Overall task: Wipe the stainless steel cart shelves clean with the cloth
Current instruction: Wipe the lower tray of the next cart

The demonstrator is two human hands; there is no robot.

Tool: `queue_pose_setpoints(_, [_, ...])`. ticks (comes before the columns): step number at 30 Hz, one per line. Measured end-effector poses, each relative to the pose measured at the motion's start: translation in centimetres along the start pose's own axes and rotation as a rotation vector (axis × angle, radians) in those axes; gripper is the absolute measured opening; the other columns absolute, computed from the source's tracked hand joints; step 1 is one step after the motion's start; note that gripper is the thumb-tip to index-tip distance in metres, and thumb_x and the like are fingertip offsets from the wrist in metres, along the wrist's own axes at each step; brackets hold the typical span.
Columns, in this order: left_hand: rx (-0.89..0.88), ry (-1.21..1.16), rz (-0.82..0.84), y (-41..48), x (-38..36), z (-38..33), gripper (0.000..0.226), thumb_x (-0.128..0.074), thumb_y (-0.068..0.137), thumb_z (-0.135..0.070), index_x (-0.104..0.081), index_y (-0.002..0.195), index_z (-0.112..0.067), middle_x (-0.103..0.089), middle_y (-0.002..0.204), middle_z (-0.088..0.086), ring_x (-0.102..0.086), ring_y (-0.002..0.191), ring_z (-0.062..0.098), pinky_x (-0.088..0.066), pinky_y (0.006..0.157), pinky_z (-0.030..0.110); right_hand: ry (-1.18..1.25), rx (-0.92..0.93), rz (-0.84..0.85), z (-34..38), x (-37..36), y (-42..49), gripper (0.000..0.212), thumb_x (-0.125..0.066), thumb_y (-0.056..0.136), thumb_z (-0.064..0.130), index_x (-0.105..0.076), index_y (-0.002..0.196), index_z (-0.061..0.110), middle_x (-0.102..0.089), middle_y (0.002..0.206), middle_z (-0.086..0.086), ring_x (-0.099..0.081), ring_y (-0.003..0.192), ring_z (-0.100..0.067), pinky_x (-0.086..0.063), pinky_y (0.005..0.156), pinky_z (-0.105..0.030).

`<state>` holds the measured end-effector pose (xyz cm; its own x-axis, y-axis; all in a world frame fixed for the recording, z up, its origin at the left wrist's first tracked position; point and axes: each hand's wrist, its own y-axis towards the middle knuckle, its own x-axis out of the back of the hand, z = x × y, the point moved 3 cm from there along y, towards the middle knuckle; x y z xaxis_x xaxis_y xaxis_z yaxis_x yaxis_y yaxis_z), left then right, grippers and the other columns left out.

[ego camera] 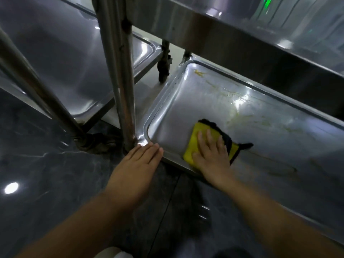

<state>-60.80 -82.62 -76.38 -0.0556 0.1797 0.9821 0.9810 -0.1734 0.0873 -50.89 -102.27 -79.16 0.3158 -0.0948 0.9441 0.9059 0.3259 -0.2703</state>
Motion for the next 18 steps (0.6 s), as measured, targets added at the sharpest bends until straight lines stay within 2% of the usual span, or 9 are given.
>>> queue_pose_setpoints(1, [-0.006,-0.001,-0.017,0.3,0.0,-0.2,0.067,-0.057,0.054,-0.012,-0.064,0.120,-0.009,-0.064,0.121,0.011,-0.061,0.111,0.027,-0.035,0.105,0.036,-0.002,0.020,0.028,-0.2,-0.8,-1.8,0.091,0.024,0.069,0.079,0.018,0.146,0.032,0.022,0.156,0.006,0.019,0.145,-0.025,0.012,0.117,-0.044])
queue_pose_setpoints(3, [-0.044,-0.022,-0.029,1.1,-0.3,-1.1,0.059,-0.052,0.062,-0.019,-0.065,0.119,-0.010,-0.063,0.121,0.010,-0.061,0.109,0.027,-0.040,0.102,0.036,-0.023,0.040,0.055,-0.9,-1.6,-3.6,0.093,0.035,0.058,0.080,0.026,0.139,0.036,0.024,0.156,0.007,0.022,0.144,-0.026,0.009,0.118,-0.046])
queue_pose_setpoints(4, [-0.081,-0.030,-0.027,1.5,-0.6,-1.7,0.058,-0.048,0.065,-0.022,-0.065,0.119,-0.011,-0.063,0.121,0.009,-0.060,0.110,0.025,-0.042,0.100,0.036,-0.020,0.036,0.049,-1.1,-1.3,-3.6,0.088,0.030,0.062,0.080,0.026,0.139,0.037,0.024,0.155,0.007,0.021,0.145,-0.025,0.008,0.118,-0.045])
queue_pose_setpoints(6, [-0.132,-0.072,-0.021,2.3,-0.9,-2.7,0.056,-0.040,0.069,-0.028,-0.066,0.117,-0.012,-0.065,0.116,0.006,-0.057,0.107,0.022,-0.046,0.095,0.033,0.003,0.023,-0.038,-1.4,-0.1,-1.8,0.082,0.009,0.074,0.071,0.013,0.148,0.034,0.015,0.158,0.005,0.014,0.147,-0.025,0.006,0.119,-0.042])
queue_pose_setpoints(9, [-0.108,-0.136,-0.012,2.9,-1.0,-3.2,0.051,-0.040,0.071,-0.035,-0.066,0.110,-0.014,-0.064,0.104,0.001,-0.055,0.097,0.019,-0.044,0.086,0.029,-0.028,-0.075,-0.094,-3.1,2.4,4.1,0.069,-0.014,0.091,0.063,-0.002,0.152,0.033,0.004,0.161,0.001,0.005,0.147,-0.033,0.002,0.118,-0.040])
queue_pose_setpoints(12, [-0.096,-0.134,0.015,2.9,-1.1,-3.4,0.047,-0.060,0.068,-0.031,-0.063,0.111,-0.014,-0.062,0.106,0.001,-0.058,0.096,0.023,-0.050,0.084,0.031,-0.056,-0.125,-0.158,-5.8,4.6,9.4,0.077,-0.004,0.089,0.071,-0.014,0.153,0.030,-0.001,0.161,-0.003,-0.001,0.146,-0.035,-0.003,0.117,-0.049])
queue_pose_setpoints(14, [-0.090,-0.109,0.031,2.7,-1.4,-3.6,0.059,-0.076,0.059,-0.022,-0.063,0.115,-0.011,-0.061,0.109,0.003,-0.058,0.099,0.025,-0.050,0.087,0.034,-0.016,-0.167,-0.134,-7.0,6.2,11.6,0.064,-0.022,0.099,0.055,-0.011,0.154,0.025,-0.001,0.161,-0.007,0.000,0.146,-0.034,-0.002,0.116,-0.052])
queue_pose_setpoints(16, [-0.098,-0.066,0.027,2.6,-1.6,-3.9,0.062,-0.074,0.058,-0.019,-0.062,0.118,-0.008,-0.061,0.113,0.006,-0.058,0.104,0.028,-0.049,0.091,0.037,0.051,-0.224,-0.104,-7.9,7.3,12.6,0.062,-0.029,0.100,0.048,-0.006,0.154,0.027,0.002,0.161,-0.004,0.003,0.146,-0.034,-0.001,0.117,-0.049])
queue_pose_setpoints(18, [-0.094,-0.042,0.021,2.4,-1.6,-4.1,0.057,-0.057,0.066,-0.021,-0.061,0.121,-0.008,-0.061,0.116,0.007,-0.057,0.108,0.029,-0.048,0.094,0.038,0.051,-0.251,-0.091,-7.9,7.1,11.8,0.061,-0.028,0.100,0.049,-0.004,0.153,0.032,0.005,0.161,0.000,0.006,0.146,-0.035,0.001,0.117,-0.043])
